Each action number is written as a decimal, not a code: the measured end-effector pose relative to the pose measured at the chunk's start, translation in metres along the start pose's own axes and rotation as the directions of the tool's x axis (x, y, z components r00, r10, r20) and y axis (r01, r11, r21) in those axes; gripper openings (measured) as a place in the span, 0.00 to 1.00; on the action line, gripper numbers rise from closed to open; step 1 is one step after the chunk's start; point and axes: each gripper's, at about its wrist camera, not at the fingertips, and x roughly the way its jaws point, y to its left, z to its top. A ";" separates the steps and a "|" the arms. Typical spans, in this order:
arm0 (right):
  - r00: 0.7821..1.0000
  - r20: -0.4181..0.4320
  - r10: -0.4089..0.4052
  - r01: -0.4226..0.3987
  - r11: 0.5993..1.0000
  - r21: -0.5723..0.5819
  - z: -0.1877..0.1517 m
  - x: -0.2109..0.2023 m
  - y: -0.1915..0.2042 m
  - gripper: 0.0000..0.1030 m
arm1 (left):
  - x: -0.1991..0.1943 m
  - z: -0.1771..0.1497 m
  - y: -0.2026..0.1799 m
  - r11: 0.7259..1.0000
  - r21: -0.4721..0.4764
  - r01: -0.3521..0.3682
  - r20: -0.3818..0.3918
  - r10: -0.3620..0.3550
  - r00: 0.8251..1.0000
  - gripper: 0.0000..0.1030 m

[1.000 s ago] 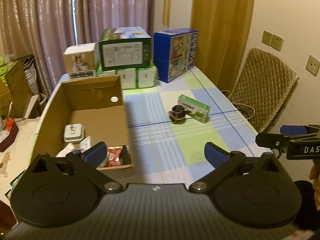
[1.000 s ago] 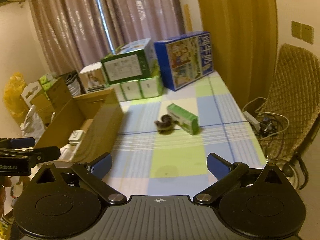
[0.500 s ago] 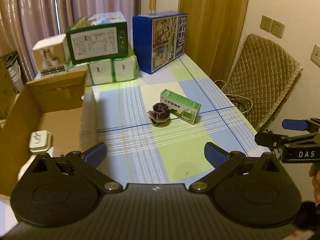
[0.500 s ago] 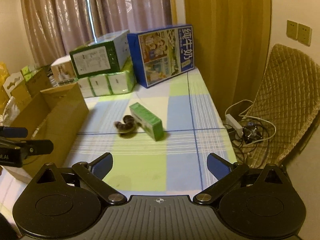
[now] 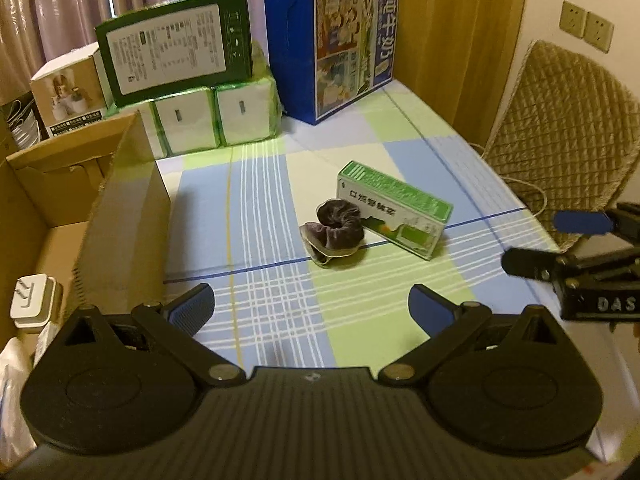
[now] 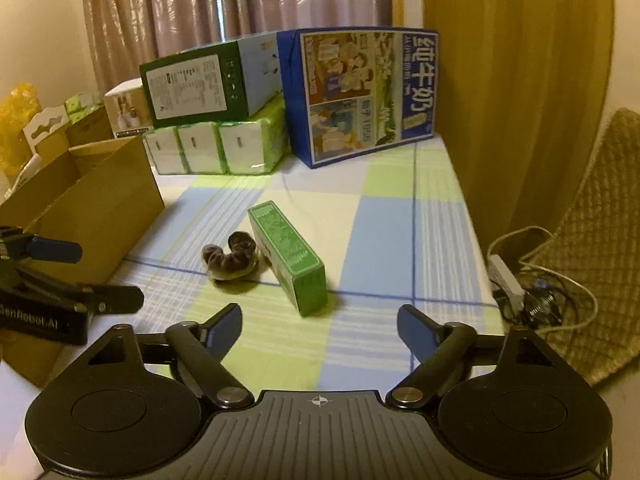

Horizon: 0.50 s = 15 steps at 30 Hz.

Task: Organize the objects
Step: 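Move both open grippers back toward the brown fabric item and green box, then grasp the green-white medicine box with the right gripper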

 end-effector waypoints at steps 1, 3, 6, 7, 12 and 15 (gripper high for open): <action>1.000 -0.002 -0.002 0.002 1.000 -0.015 0.002 0.007 0.001 0.72 | 0.005 0.000 -0.001 1.000 0.005 -0.004 -0.004 0.004 1.000 0.99; 1.000 -0.005 -0.005 0.005 0.999 -0.042 0.003 0.022 0.003 0.67 | 0.015 0.001 -0.002 1.000 0.022 -0.017 -0.012 0.017 1.000 0.99; 1.000 -0.008 0.007 -0.008 0.999 -0.051 0.004 0.042 0.002 0.60 | 0.026 0.002 -0.007 0.998 0.057 -0.031 -0.012 0.032 0.999 0.99; 1.000 -0.012 0.009 -0.010 0.998 -0.054 0.004 0.047 0.002 0.56 | 0.030 0.003 -0.008 0.997 0.067 -0.031 -0.014 0.032 0.999 0.99; 0.999 -0.031 0.023 -0.025 0.996 -0.083 0.004 0.071 0.003 0.48 | 0.048 0.003 -0.010 0.995 0.093 -0.026 -0.032 0.029 0.999 0.98; 0.999 -0.026 0.020 -0.022 0.996 -0.089 0.007 0.080 0.001 0.45 | 0.056 0.002 -0.009 0.996 0.086 -0.023 -0.044 0.027 0.999 0.97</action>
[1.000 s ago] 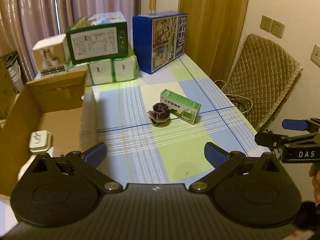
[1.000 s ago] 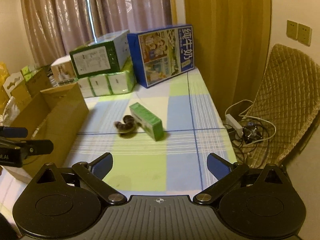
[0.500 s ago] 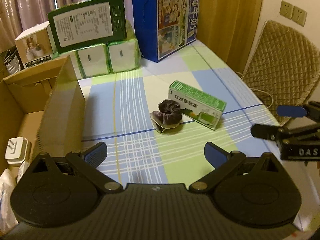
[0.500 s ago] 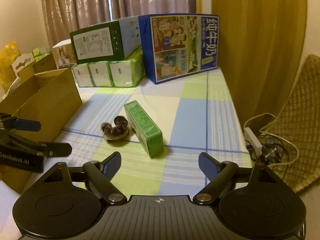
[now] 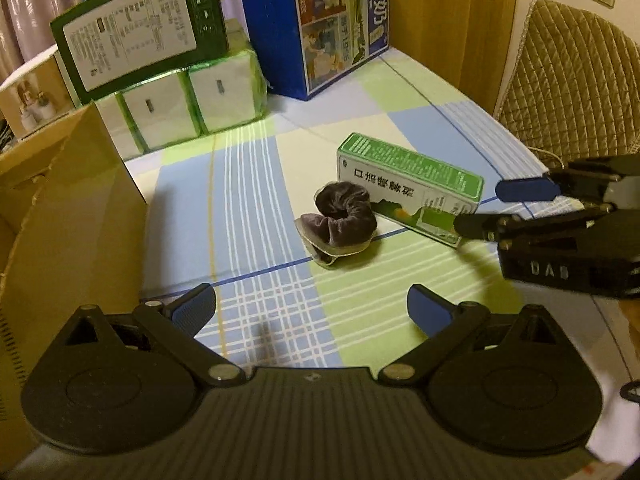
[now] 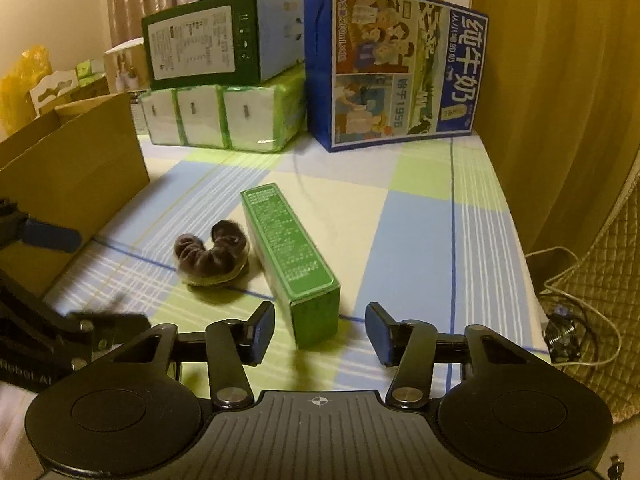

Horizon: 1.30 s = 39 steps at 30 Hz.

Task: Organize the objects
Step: 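Grasp the green-white medicine box with the right gripper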

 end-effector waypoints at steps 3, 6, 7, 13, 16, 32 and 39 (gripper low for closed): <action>1.000 0.007 0.013 -0.013 1.000 -0.005 0.005 0.009 -0.001 0.43 | 0.005 -0.001 0.000 1.000 0.002 0.004 0.001 -0.004 1.000 0.97; 1.000 0.009 0.021 -0.021 1.000 0.005 0.008 0.017 0.000 0.34 | 0.009 -0.001 -0.001 1.000 0.001 0.000 0.000 0.000 1.000 0.97; 1.000 0.013 0.019 -0.019 1.000 0.008 0.008 0.017 0.000 0.33 | 0.010 -0.001 -0.001 1.000 -0.002 0.000 -0.001 0.000 1.000 0.97; 0.999 -0.005 -0.046 0.046 0.999 0.005 0.004 0.006 0.001 0.28 | 0.015 0.005 -0.002 1.000 -0.012 0.010 0.029 -0.010 1.000 0.93; 0.995 -0.019 -0.096 0.096 0.995 0.014 0.000 -0.004 -0.002 0.28 | 0.020 0.012 -0.002 0.998 -0.042 0.037 0.055 -0.034 0.998 0.89; 0.996 0.005 -0.086 0.085 0.995 0.041 -0.014 -0.013 -0.007 0.28 | 0.059 0.020 -0.012 0.997 -0.045 0.061 0.059 -0.059 0.997 0.26; 0.998 -0.005 -0.057 0.057 0.997 0.052 -0.016 -0.002 -0.008 0.31 | 0.039 0.004 -0.014 0.996 -0.041 0.085 0.041 -0.084 0.996 0.18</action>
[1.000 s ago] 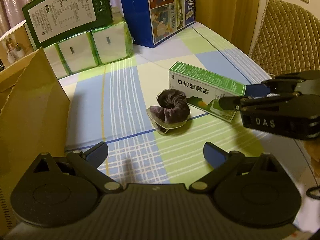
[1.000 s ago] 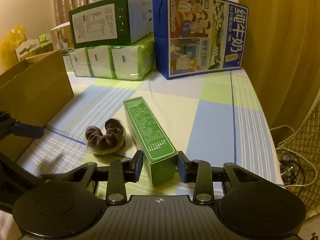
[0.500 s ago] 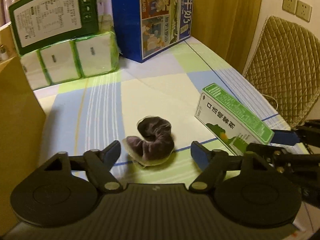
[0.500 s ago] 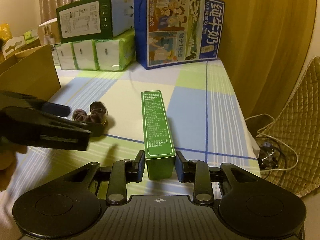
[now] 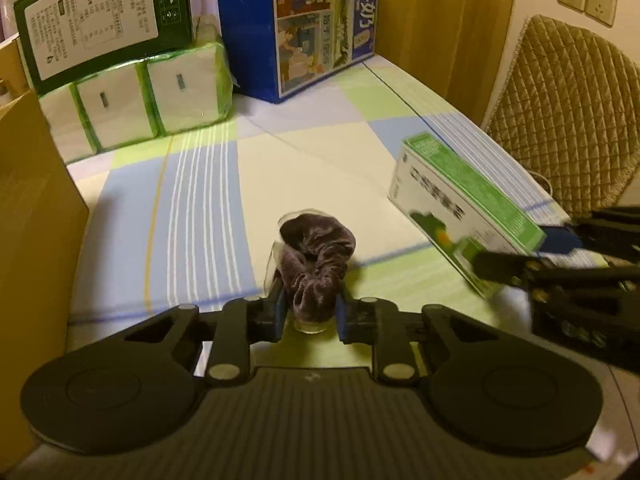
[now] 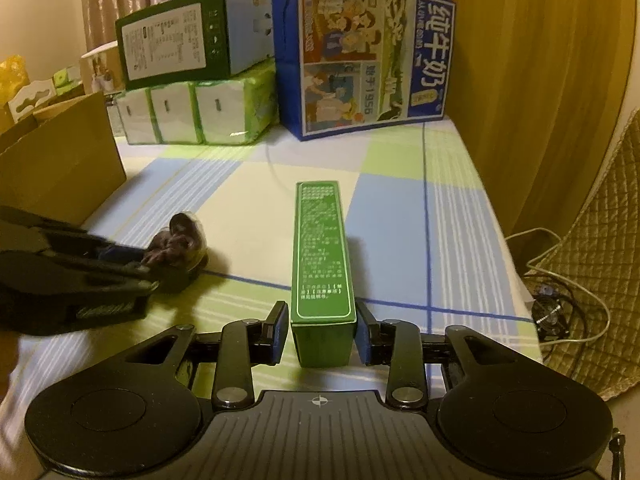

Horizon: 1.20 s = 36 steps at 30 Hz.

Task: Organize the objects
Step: 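Grasp the green-white medicine box with the right gripper, then grasp the brown fabric item in its clear cup with the left gripper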

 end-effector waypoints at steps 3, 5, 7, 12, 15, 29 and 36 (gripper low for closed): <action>1.000 -0.023 0.009 -0.009 1.000 0.023 0.000 0.000 -0.001 0.27 | -0.012 -0.012 -0.002 1.000 -0.010 0.007 -0.013 -0.007 1.000 0.18; 0.999 -0.036 0.004 -0.003 1.000 0.028 -0.001 -0.005 0.001 0.26 | -0.021 -0.020 -0.004 1.000 -0.014 0.013 -0.021 -0.013 1.000 0.18; 0.999 -0.053 -0.003 0.005 0.999 0.036 -0.003 -0.012 0.006 0.26 | -0.030 -0.027 -0.006 1.000 -0.012 0.009 -0.029 -0.010 1.000 0.18; 0.995 -0.096 -0.013 0.019 0.998 0.066 -0.019 -0.042 0.025 0.26 | -0.060 -0.053 -0.013 0.999 -0.026 0.021 -0.039 -0.022 0.999 0.18; 0.994 -0.109 -0.005 0.016 0.995 0.097 -0.035 -0.064 0.038 0.26 | -0.080 -0.071 -0.018 0.999 -0.021 0.030 -0.039 -0.031 0.999 0.18; 0.995 -0.095 0.021 -0.012 0.995 0.103 -0.076 -0.108 0.078 0.29 | -0.122 -0.117 -0.003 1.000 0.026 0.017 -0.044 -0.016 0.999 0.33; 0.995 -0.099 0.011 -0.003 0.996 0.084 -0.078 -0.102 0.079 0.42 | -0.120 -0.111 -0.003 0.999 0.015 0.036 0.001 -0.036 0.999 0.50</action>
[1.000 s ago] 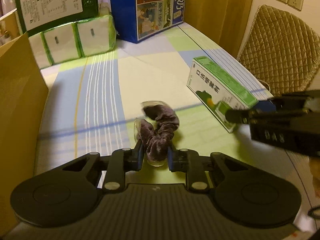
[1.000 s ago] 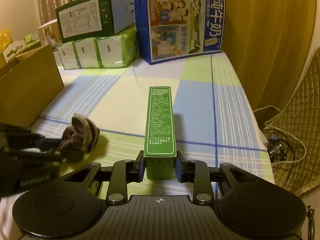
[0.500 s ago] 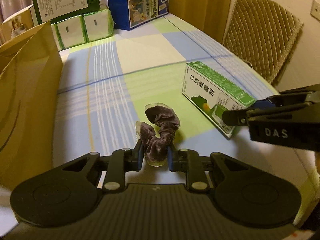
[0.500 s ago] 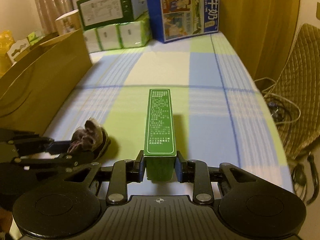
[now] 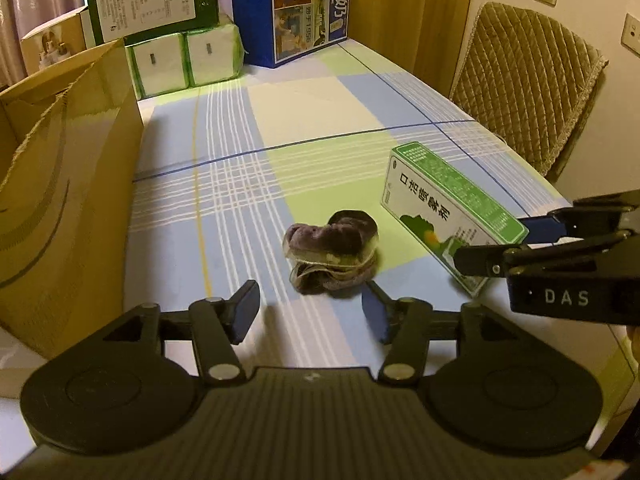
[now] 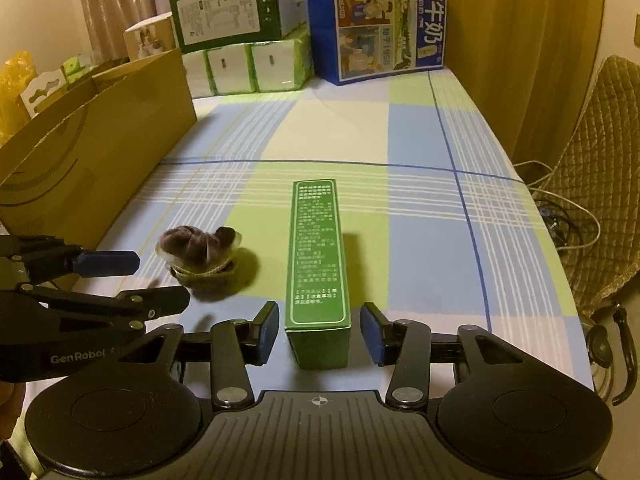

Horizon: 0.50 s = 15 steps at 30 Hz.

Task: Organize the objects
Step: 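Grasp the brown fabric item in its clear cup with the left gripper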

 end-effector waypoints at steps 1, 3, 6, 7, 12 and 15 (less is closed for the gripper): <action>1.000 0.001 -0.003 0.003 1.000 0.004 0.000 0.000 -0.001 0.42 | 0.002 0.001 0.000 1.000 0.001 0.004 0.003 -0.004 1.000 0.50; 1.000 0.002 -0.011 0.011 1.000 0.011 0.000 0.001 -0.004 0.42 | 0.007 0.004 0.001 1.000 0.004 0.002 0.009 -0.002 1.000 0.50; 1.000 0.004 -0.011 0.011 1.000 0.019 0.001 0.003 -0.005 0.42 | 0.014 0.008 0.002 1.000 -0.012 0.021 0.014 -0.021 1.000 0.50; 1.000 0.005 -0.012 0.012 1.000 0.018 0.001 0.004 -0.005 0.42 | 0.016 0.009 0.001 1.000 -0.011 0.029 0.017 -0.029 0.999 0.50; 1.000 0.006 -0.012 0.012 1.000 0.017 0.003 0.006 -0.005 0.42 | 0.023 0.012 -0.005 0.998 0.010 0.056 0.031 -0.057 0.998 0.50; 1.000 0.005 -0.011 0.011 1.000 0.022 0.004 0.007 -0.006 0.42 | 0.029 0.014 -0.007 0.998 0.017 0.064 0.027 -0.064 0.998 0.48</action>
